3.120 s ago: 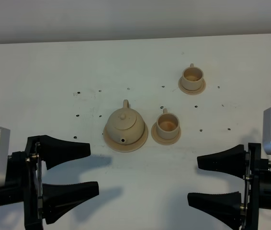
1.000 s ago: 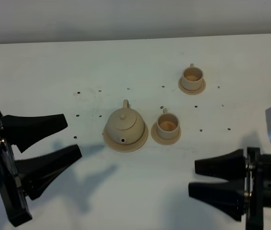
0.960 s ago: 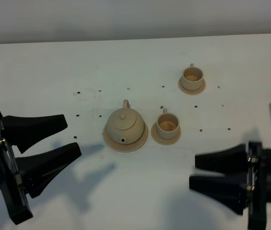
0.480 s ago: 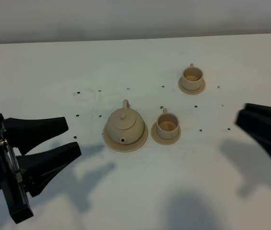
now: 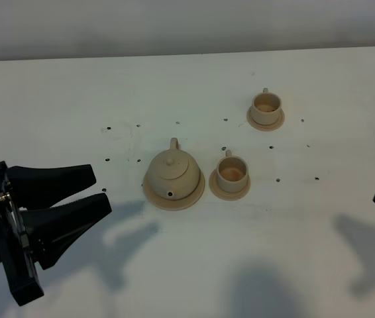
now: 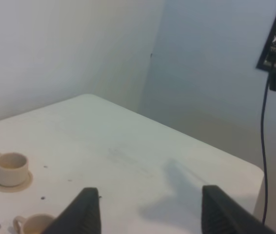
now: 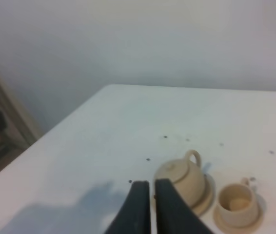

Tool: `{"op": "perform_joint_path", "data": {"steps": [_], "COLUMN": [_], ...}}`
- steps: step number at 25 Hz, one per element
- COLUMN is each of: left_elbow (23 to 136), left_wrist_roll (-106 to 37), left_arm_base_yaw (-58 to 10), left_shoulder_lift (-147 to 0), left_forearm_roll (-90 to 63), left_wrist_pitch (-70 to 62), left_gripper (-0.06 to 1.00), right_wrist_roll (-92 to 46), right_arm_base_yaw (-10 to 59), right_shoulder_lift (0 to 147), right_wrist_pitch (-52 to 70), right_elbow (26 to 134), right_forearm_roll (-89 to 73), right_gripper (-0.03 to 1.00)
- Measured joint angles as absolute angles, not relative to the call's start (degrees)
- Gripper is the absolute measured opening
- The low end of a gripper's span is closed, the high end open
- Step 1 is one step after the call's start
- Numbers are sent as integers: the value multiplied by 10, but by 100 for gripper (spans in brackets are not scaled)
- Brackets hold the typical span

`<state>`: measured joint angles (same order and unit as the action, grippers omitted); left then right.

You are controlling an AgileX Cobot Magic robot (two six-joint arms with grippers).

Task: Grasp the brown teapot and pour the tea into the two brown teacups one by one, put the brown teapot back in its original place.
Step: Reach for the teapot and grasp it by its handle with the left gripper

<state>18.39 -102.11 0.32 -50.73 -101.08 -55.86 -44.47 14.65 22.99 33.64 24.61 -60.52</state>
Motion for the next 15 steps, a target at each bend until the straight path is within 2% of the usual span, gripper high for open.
{"op": "perform_joint_path", "data": {"steps": [9,15], "left_elbow": [184,225], "left_wrist_roll": [-965,-842], "left_arm_base_yaw": [3,3], "left_shoulder_lift": [-463,-394], "left_forearm_roll": [-990,-879], "left_wrist_pitch": [-547,-495], "left_gripper": [37,34], "right_wrist_roll": [-237,-204], "right_arm_base_yaw": [147,147], "right_shoulder_lift": [212,201], "right_wrist_pitch": [414,472], "right_elbow": [334,345], "right_forearm_roll": [-339,-259], "right_gripper": [3,3]}}
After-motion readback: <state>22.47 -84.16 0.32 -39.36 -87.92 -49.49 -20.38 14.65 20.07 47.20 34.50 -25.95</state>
